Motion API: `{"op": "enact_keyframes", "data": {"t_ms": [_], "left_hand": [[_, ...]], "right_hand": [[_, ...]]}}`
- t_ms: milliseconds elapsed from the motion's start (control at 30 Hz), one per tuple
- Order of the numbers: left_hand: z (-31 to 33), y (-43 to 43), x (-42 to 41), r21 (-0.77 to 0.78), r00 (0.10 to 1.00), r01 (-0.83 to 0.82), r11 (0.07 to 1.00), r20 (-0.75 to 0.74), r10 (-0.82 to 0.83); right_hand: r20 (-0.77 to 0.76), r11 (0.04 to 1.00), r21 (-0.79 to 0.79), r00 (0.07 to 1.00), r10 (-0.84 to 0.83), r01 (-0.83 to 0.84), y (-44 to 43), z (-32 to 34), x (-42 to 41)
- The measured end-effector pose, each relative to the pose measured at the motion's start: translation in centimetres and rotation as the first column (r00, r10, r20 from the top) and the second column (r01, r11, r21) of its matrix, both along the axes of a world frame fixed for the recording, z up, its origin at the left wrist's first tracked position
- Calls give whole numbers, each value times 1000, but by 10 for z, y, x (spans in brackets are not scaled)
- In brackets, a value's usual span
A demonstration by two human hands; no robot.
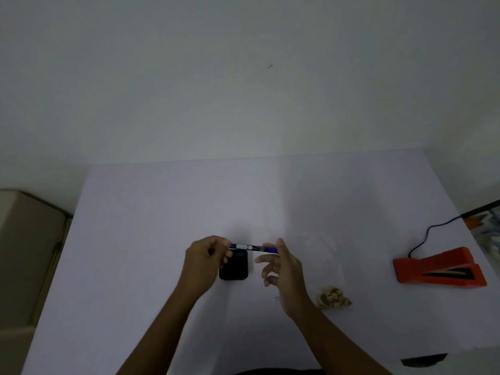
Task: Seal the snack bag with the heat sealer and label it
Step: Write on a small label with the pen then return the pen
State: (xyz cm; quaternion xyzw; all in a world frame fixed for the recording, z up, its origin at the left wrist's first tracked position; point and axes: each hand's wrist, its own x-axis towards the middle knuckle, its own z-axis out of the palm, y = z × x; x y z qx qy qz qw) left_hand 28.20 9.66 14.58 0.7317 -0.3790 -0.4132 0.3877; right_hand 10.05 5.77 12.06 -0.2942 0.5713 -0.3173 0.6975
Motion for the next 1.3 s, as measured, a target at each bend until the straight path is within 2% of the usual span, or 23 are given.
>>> {"op": "enact_keyframes", "data": {"t_ms": [100, 167, 267, 433, 800, 1067, 1200, 1300], "left_hand": [[-24, 4, 36, 52, 970, -31, 998, 241, 18], [-39, 9, 52, 121, 942, -15, 993, 334, -26], [-59, 14, 60, 191, 943, 7, 982, 324, -70], [-92, 12, 45, 240, 958, 37, 970, 267, -103], [-124, -46, 36, 222, 979, -87, 971, 200, 42], [-123, -124, 66, 150, 970, -37, 988, 245, -1], [-121, -150, 69, 116, 965, 18, 993, 259, -47], [-118, -153, 62, 79, 960, -3, 997, 280, -19]], "right_hand": [[-178, 988, 125, 978, 108, -87, -2, -31, -8], [-255, 973, 149, 944, 208, -174, 0, -47, -10], [-271, 943, 180, 908, 320, -279, 7, -64, -4], [-249, 898, 260, 874, 417, -355, 16, -84, 20], [-259, 942, 215, 915, 311, -259, -27, -103, 58], [-186, 944, 221, 939, 289, -246, -120, -102, 100], [-203, 949, 150, 931, 304, -277, -150, -100, 116], [-222, 942, 88, 915, 335, -324, -158, -98, 115]]}}
